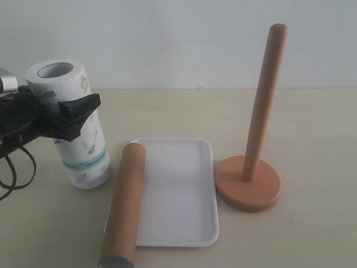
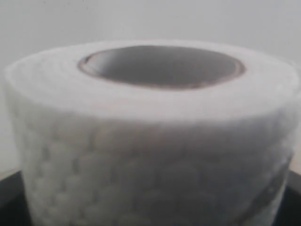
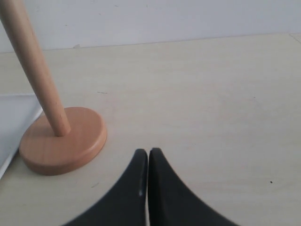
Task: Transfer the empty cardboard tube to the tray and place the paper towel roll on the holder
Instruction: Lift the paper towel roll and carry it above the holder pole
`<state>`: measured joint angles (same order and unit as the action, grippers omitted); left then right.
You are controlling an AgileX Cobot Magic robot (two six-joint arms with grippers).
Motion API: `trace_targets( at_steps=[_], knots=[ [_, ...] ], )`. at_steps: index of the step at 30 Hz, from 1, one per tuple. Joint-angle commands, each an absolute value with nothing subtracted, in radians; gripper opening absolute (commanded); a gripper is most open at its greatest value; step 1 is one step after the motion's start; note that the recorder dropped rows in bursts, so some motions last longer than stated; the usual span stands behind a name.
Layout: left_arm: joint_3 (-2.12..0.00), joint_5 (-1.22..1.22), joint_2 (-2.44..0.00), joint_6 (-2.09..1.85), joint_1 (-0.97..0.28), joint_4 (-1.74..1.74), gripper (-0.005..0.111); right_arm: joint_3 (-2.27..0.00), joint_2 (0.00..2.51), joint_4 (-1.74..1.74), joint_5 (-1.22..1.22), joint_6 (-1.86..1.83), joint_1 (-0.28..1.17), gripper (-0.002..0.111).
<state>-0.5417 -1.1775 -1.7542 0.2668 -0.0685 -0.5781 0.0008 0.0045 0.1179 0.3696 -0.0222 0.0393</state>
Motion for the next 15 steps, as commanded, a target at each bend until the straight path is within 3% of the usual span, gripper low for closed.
trace_targets(
  at_steps=[1, 3, 6, 11, 15],
  knots=[
    [-0.548, -1.221, -1.612, 0.269, -0.068, -0.565, 0.004, 0.0, 0.0, 0.119, 0.355, -0.026, 0.033, 0.0],
    [-0.548, -1.214, -1.512, 0.269, -0.068, -0.565, 0.004, 0.0, 0.0, 0.119, 0.355, -0.026, 0.033, 0.0],
    [-0.548, -1.011, -1.309, 0.301, -0.068, -0.638, 0.004, 0.0, 0.0, 0.119, 0.365, -0.026, 0.033, 0.0],
    [-0.569, -0.795, -1.018, 0.859, -0.068, -0.798, 0.004, 0.0, 0.0, 0.119, 0.365, -0.026, 0.033, 0.0],
    [-0.711, -0.764, -0.932, 1.298, -0.068, -1.065, 0.004, 0.0, 0.0, 0.119, 0.365, -0.026, 0.033, 0.0]
  ],
)
